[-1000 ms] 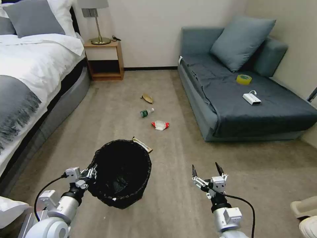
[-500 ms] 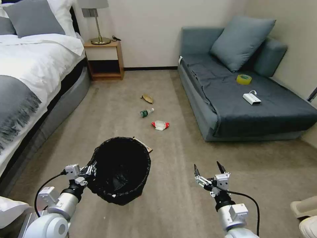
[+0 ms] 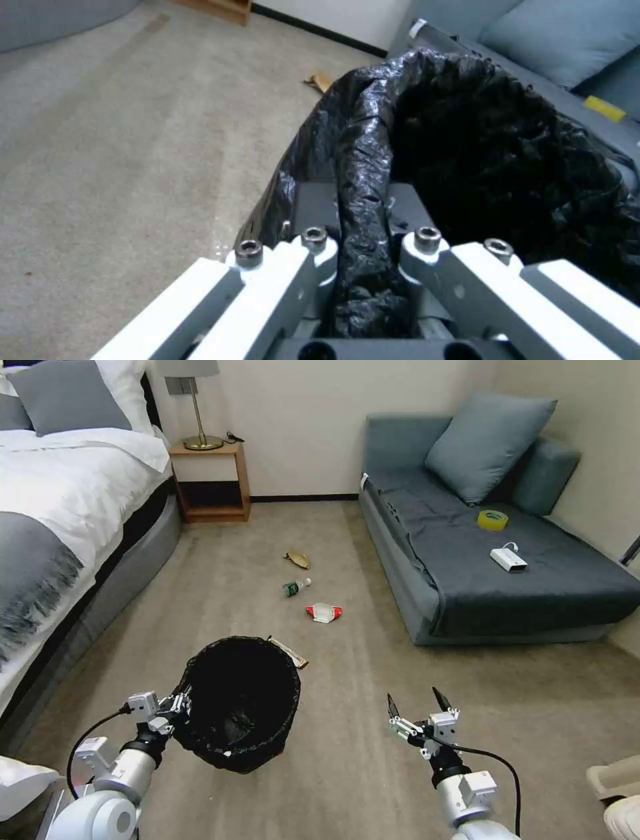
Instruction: Pick up the trash bin, then pick up the garbage on the floor and place it into the trash bin.
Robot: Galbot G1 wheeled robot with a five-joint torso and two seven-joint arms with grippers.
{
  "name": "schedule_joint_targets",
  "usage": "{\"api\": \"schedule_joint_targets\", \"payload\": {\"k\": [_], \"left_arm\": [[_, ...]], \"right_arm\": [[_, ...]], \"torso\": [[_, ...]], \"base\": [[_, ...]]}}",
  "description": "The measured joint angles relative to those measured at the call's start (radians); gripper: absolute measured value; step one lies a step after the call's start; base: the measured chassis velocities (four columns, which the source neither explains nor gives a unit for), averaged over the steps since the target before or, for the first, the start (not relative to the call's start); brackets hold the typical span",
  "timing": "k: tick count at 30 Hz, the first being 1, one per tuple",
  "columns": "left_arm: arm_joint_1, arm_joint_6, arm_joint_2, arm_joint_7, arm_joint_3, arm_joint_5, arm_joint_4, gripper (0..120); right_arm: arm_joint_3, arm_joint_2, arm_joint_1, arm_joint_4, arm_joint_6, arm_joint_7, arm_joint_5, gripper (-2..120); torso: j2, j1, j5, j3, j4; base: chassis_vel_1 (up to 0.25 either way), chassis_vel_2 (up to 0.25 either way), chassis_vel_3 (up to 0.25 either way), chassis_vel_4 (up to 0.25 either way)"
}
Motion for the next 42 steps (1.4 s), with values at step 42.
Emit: {"api": "schedule_joint_targets", "payload": {"k": [42], "left_arm": [[-0.038,0.008,0.015,-0.006,-0.046,-0.044,0.008,7]], "right_arm": [[-0.010,0.014,0.007,-0.011,0.007,-0.011,-0.012,100]], "torso": [[0.000,0.000,0.0000,0.000,0.0000]], "base": [[-0.064,0.066,0.067,-0.065]]}}
